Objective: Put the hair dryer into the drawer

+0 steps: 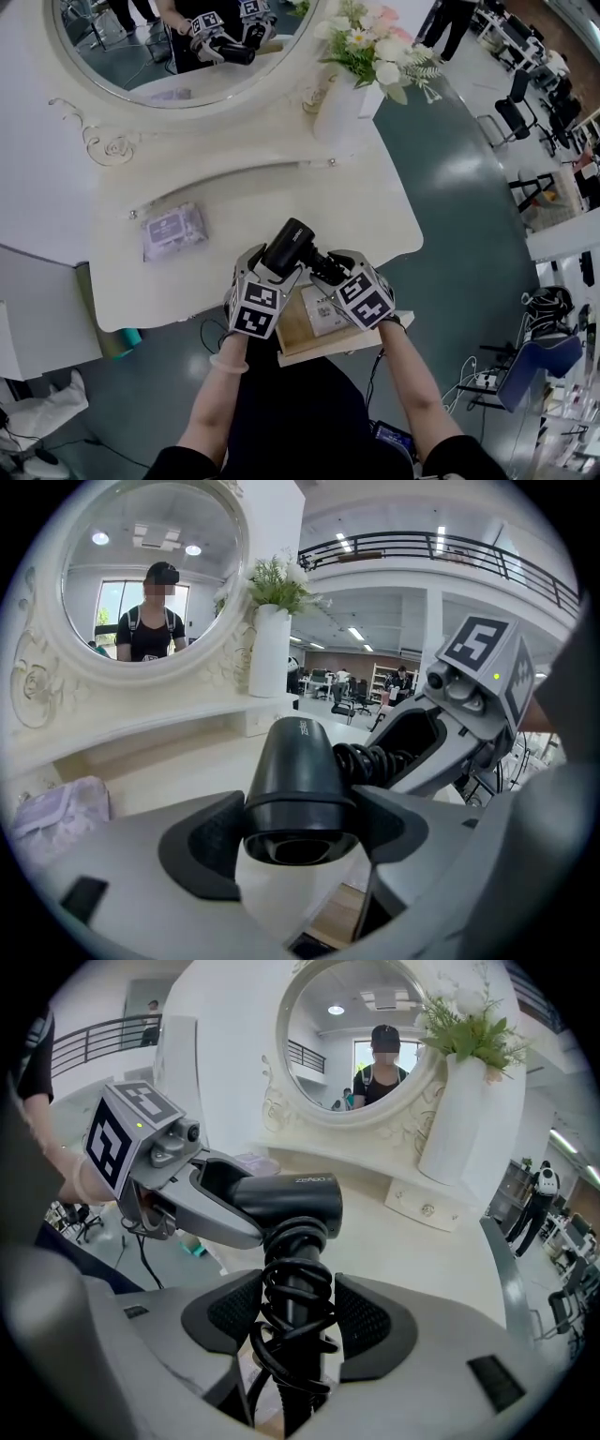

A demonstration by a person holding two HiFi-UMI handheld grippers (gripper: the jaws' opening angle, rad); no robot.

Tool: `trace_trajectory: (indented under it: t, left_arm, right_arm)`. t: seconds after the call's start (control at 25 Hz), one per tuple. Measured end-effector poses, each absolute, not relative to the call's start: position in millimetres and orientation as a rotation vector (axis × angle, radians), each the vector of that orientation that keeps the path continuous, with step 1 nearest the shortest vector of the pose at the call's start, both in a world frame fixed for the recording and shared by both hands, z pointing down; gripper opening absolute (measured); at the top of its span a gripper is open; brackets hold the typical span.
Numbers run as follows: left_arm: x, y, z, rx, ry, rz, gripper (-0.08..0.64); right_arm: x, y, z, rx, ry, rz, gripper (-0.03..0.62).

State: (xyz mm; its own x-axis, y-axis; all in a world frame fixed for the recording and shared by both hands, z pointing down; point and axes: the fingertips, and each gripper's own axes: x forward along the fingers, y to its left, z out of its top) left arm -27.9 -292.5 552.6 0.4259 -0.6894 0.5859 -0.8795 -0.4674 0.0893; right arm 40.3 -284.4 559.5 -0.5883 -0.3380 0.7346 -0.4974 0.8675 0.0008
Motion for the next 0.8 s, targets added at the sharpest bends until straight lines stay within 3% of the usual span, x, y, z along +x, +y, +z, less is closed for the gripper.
trace_trajectory:
  t: [0.8]
  left_arm:
    - [9, -196, 560, 2.161, -1.487, 0.630, 0.364]
  right_arm:
    - [75, -198, 562, 0.423, -2.275, 0.144, 0.253]
